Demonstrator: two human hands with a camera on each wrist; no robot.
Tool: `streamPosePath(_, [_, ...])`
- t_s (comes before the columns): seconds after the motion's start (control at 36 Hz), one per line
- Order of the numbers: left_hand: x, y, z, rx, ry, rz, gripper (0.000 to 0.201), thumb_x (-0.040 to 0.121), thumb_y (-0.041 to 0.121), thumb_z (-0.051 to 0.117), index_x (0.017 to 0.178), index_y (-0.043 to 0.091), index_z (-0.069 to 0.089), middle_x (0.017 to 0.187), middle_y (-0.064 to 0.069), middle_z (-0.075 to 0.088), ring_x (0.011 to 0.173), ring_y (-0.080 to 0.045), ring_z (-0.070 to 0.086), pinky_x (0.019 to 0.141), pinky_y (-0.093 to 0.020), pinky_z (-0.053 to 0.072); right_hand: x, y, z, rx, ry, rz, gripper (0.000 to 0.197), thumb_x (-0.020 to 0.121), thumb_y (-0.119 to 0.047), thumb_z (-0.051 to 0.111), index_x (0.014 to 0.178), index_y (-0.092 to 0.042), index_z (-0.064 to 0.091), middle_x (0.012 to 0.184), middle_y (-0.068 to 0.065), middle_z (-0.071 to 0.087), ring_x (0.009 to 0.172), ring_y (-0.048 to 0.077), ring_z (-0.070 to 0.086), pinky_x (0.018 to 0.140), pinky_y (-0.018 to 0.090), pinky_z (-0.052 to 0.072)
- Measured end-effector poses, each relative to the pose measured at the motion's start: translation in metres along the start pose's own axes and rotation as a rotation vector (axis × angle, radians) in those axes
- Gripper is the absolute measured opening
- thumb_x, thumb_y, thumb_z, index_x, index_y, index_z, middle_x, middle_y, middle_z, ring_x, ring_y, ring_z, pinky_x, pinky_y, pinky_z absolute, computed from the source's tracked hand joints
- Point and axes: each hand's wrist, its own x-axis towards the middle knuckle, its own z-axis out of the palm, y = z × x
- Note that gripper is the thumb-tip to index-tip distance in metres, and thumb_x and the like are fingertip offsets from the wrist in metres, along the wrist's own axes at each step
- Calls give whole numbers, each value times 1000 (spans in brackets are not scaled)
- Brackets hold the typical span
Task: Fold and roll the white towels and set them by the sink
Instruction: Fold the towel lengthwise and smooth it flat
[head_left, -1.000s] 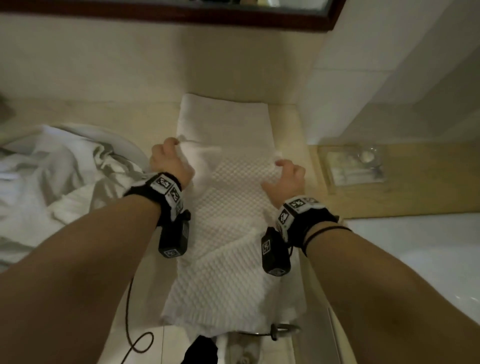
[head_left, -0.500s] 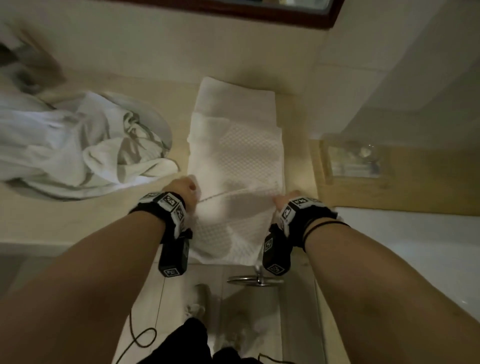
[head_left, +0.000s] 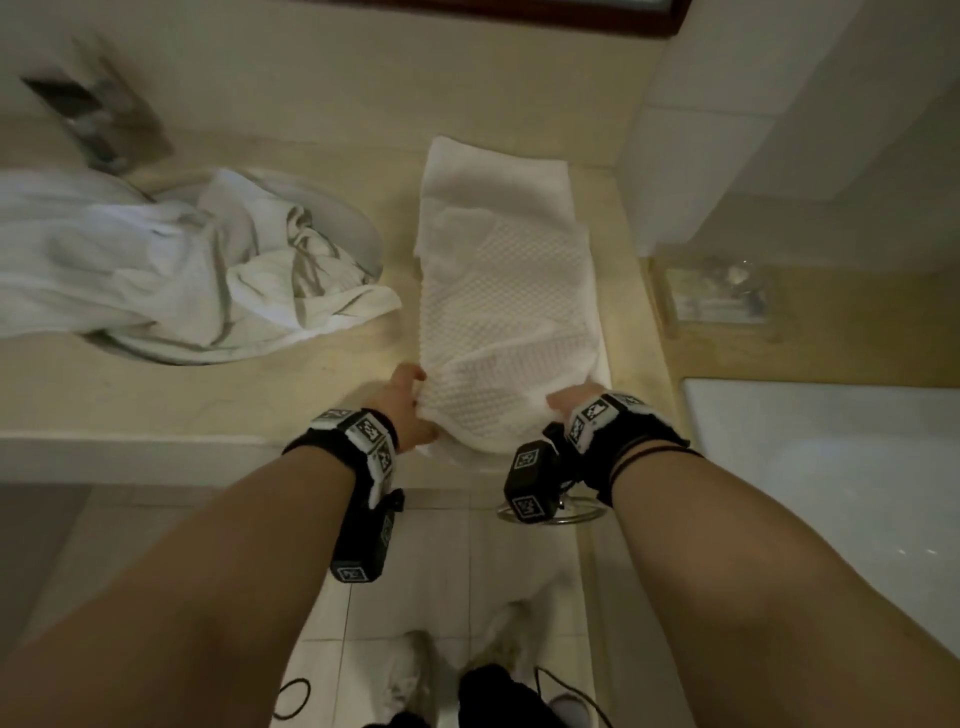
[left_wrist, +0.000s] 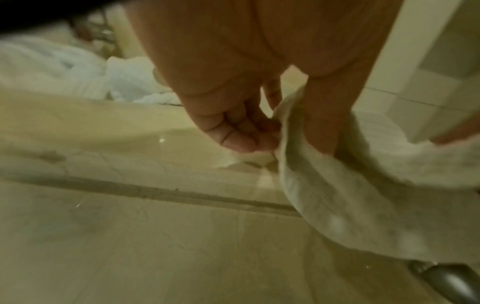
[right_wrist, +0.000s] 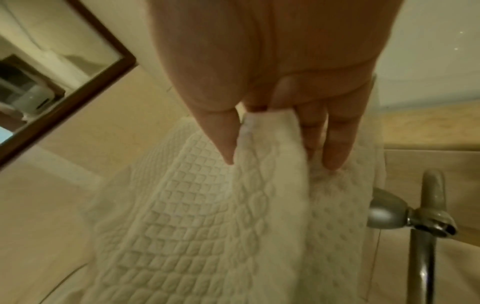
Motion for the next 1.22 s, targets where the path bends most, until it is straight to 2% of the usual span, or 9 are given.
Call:
streamPosePath(0.19, [-10,12,11,-24,136,17,42,88,23,57,124,14,39,116,-10,53,93,-25,54,81,-32,45,-6,3,-12,-379,64,-78,61,86,-15,66,139,-8,36,147,13,34,132,29,39,106,38,37])
streamPosePath(0.33, [-11,21,25,-59,183,12,37,88,25,59,114,8,39,113,-13,51,97,-32,56,78,-35,46,-6,7,-15,-444,100,-127,42,99,-24,41,132,1,46,136,20,47,124,31,47,86,27,38])
streamPosePath(0.47, [-26,20,37,114,251,-82,49,89,22,57,127,11,28,123,-13,42,101,-33,57,79,-35,42,3,18,-25,-495,116,-144,50,91,-19,56,132,0,35,131,22,42,118,33,48,94,36,42])
streamPosePath(0.61, [-56,2,63,441,92,-6,71,88,30,58,142,12,15,140,-13,21,121,-32,45,100,-36,40,5,25,-28,-268,111,-161,44,97,-26,46,131,2,46,133,21,49,123,34,48,96,33,40])
streamPosePath(0.75, [-76,-1,62,549,-28,118,43,85,28,52,125,33,38,152,-3,2,138,-27,20,109,-35,30,0,26,-36,-237,44,-106,58,91,-23,42,146,-9,28,153,10,27,136,30,33,108,36,32])
streamPosePath(0.86, [-68,14,46,372,48,101,38,88,43,55,124,32,48,151,2,23,135,-24,30,110,-33,29,0,33,-55,-350,111,-103,23,93,-7,44,114,-3,53,129,16,52,117,30,52,92,34,42])
streamPosePath(0.94, [-53,34,34,272,139,38,45,97,23,44,141,23,36,140,-6,46,125,-28,46,98,-27,36,3,47,-62,-637,74,-116,16,93,-11,51,106,-5,58,115,13,58,116,28,55,96,32,44])
streamPosePath(1.06, [-25,57,32,374,-59,73,54,100,14,37,150,19,16,155,-5,23,142,-22,25,111,-23,17,13,58,-62,-356,80,-138,36,95,-4,43,131,-1,46,135,15,49,124,29,47,88,27,38])
streamPosePath(1.22, [2,63,50,664,-184,29,56,104,27,27,151,9,2,159,-7,-7,147,-23,1,115,-29,3,30,73,-73,-395,160,-227,25,96,-15,46,116,-6,57,115,15,61,93,27,57,73,27,39])
